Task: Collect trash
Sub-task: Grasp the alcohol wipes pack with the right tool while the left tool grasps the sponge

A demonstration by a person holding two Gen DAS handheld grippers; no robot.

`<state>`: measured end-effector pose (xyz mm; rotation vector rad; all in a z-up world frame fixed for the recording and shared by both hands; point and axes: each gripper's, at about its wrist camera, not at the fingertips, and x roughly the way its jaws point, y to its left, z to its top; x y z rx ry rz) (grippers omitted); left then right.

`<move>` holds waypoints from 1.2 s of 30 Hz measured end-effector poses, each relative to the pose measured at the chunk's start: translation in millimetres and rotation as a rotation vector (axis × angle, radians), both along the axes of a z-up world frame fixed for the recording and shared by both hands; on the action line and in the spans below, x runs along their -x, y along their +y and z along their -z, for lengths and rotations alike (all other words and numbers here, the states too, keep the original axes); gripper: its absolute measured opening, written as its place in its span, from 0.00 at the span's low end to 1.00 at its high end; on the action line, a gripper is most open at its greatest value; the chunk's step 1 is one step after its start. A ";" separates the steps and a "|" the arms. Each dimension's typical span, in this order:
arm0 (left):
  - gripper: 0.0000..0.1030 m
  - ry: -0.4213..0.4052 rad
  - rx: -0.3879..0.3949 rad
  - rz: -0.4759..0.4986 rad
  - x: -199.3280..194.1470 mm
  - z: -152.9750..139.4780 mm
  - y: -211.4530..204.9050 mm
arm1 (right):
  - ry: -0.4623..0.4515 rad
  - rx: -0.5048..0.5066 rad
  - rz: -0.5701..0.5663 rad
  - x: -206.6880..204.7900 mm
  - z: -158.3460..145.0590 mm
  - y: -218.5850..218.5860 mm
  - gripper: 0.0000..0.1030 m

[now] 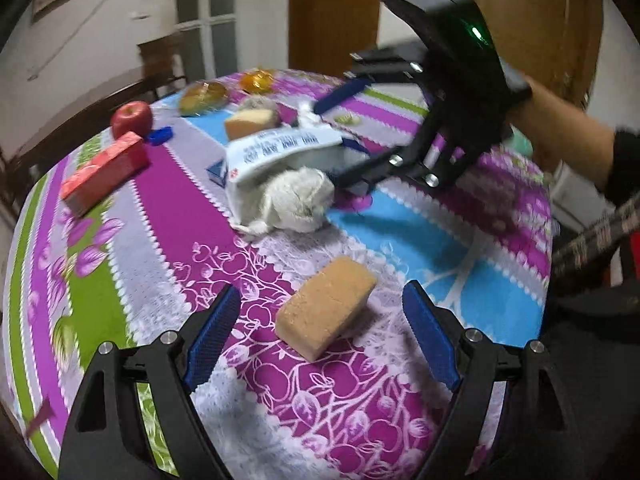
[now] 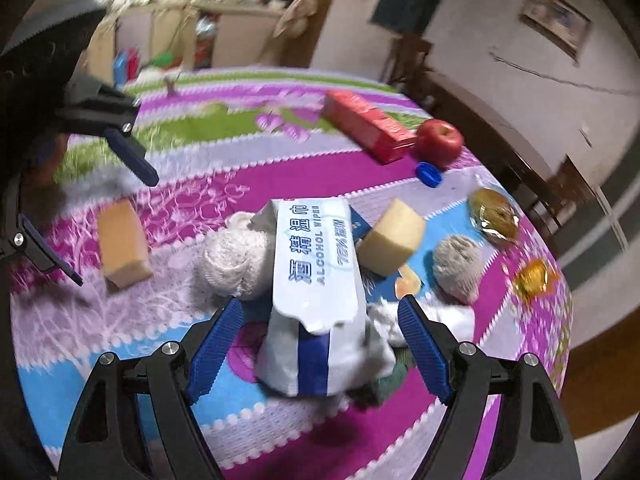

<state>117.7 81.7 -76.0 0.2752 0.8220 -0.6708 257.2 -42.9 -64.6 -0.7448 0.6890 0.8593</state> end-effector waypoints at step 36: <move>0.33 -0.112 0.124 -0.374 -10.2 -60.6 -33.1 | 0.278 -0.951 0.477 84.6 -65.8 -203.2 0.43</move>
